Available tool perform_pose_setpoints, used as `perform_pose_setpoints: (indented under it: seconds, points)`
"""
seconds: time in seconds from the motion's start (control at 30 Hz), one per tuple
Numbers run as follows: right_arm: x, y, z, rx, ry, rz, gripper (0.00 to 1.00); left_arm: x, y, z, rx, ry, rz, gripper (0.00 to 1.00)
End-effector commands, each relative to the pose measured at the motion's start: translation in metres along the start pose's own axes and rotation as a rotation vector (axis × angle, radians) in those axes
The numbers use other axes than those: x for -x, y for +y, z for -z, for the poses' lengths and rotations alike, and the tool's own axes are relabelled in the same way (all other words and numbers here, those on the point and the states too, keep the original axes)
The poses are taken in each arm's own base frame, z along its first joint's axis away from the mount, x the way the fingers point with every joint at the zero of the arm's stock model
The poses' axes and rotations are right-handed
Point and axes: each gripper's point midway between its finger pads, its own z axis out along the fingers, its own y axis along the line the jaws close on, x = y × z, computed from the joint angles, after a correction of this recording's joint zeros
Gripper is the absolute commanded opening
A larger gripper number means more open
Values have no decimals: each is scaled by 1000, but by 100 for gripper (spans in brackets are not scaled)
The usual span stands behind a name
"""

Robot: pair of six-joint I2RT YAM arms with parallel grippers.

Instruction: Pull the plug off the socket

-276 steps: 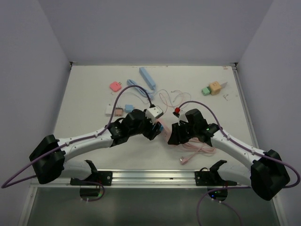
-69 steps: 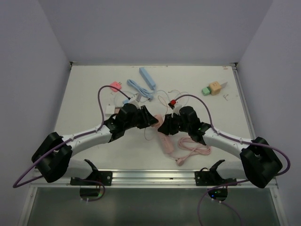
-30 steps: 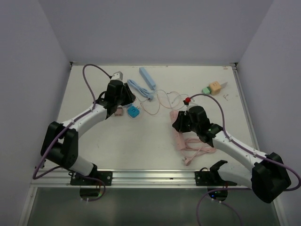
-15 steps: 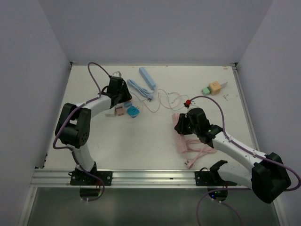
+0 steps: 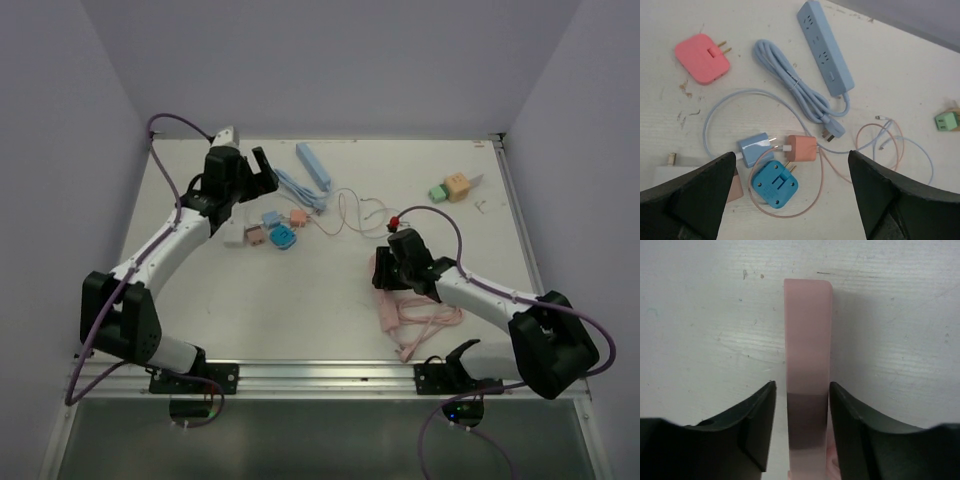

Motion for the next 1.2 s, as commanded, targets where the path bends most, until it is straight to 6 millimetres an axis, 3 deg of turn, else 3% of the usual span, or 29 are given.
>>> perform_pose_setpoints:
  seconds: [0.0,0.07,0.2,0.27,0.33,0.47,0.67,0.83,0.9,0.97,1.0,1.03,1.07,1.17]
  points:
    - [25,6,7,-19,-55,-48,52,52,-16,56,-46,-136,-43,98]
    - [25,2,13,-48,-57,-64,71,58,-16,75,-47,-161,-59,99]
    - [32,-11,35,-120,-103,-136,87,76,-10,125,-44,-258,-116,100]
    - [32,-19,50,-148,-126,-167,94,77,1,137,-7,-287,-136,100]
    - [32,-24,65,-163,-157,-233,96,74,16,151,36,-318,-164,100]
    - [9,-51,80,-280,-140,-329,99,67,43,166,121,-377,-181,100]
    - [-24,-57,64,-312,-89,-546,98,44,73,166,197,-406,-179,100]
    - [-36,-56,41,-293,-69,-591,86,33,73,157,186,-359,-194,100]
    - [-31,-46,27,-240,-61,-537,71,30,73,156,180,-353,-198,99]
    - [-13,-32,17,-191,-80,-487,56,29,73,157,175,-356,-199,99]
    - [-18,-32,7,-207,-41,-462,49,29,74,157,178,-356,-200,99]
    - [-4,-19,3,-166,-42,-445,36,30,75,158,180,-361,-198,99]
    - [4,-10,-3,-133,-42,-419,29,30,76,159,185,-366,-200,99]
    - [21,19,-26,-57,3,-381,14,30,80,160,206,-371,-203,99]
